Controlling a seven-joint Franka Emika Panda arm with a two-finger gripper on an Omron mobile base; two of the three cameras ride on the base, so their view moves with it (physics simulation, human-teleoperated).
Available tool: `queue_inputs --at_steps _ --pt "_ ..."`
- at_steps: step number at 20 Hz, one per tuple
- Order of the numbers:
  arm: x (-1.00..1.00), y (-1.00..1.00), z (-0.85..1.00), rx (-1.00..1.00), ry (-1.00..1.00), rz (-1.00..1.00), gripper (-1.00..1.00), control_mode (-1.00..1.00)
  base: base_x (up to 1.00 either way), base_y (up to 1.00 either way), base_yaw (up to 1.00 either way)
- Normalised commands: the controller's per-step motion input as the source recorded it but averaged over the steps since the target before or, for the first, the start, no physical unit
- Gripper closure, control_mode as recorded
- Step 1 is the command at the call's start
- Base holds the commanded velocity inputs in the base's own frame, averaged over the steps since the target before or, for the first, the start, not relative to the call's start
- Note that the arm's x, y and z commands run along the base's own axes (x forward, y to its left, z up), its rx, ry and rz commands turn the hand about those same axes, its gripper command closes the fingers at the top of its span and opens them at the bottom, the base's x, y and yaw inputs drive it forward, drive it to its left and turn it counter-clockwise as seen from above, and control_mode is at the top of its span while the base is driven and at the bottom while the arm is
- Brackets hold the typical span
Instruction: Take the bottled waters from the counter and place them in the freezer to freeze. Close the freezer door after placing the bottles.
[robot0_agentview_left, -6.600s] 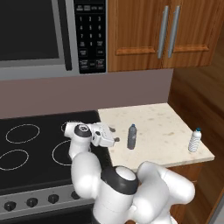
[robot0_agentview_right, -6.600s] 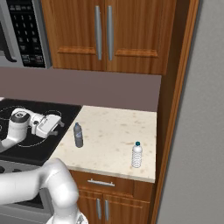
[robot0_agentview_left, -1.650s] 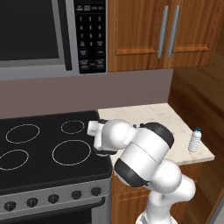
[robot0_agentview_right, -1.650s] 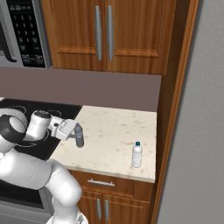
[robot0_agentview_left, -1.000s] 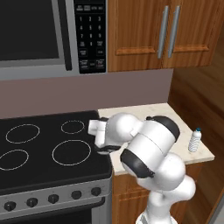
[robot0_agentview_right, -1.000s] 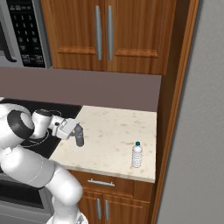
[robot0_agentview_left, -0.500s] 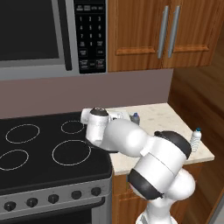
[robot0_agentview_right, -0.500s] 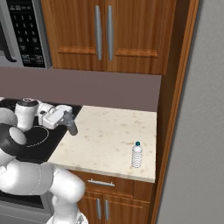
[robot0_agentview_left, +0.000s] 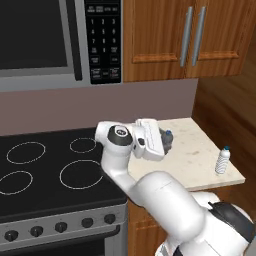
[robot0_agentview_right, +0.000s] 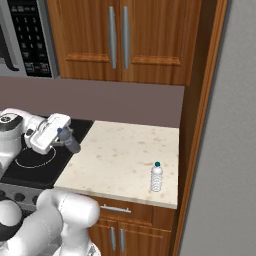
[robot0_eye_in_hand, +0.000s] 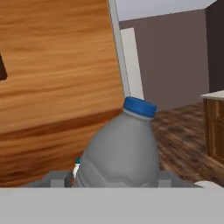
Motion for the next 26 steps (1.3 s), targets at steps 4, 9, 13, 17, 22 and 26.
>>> queue_inputs --at_steps 4,9,13,17,22,26 --pt "-0.53 -0.09 0.33 0.00 -0.15 0.16 1.00 -1.00 0.00 0.00 0.00" --pt "0.00 0.00 0.01 0.00 0.00 0.01 1.00 1.00 -0.03 0.01 0.01" --pt "0.00 0.00 0.00 0.00 0.00 0.00 1.00 1.00 -0.56 0.29 0.42" --pt "0.00 0.00 0.00 0.00 0.00 0.00 1.00 1.00 -1.00 0.16 0.52" --pt "0.00 0.00 0.00 0.00 0.00 0.00 1.00 1.00 -1.00 0.02 -0.07" --pt "0.00 0.00 0.00 0.00 0.00 0.00 1.00 1.00 -0.91 0.00 -0.73"
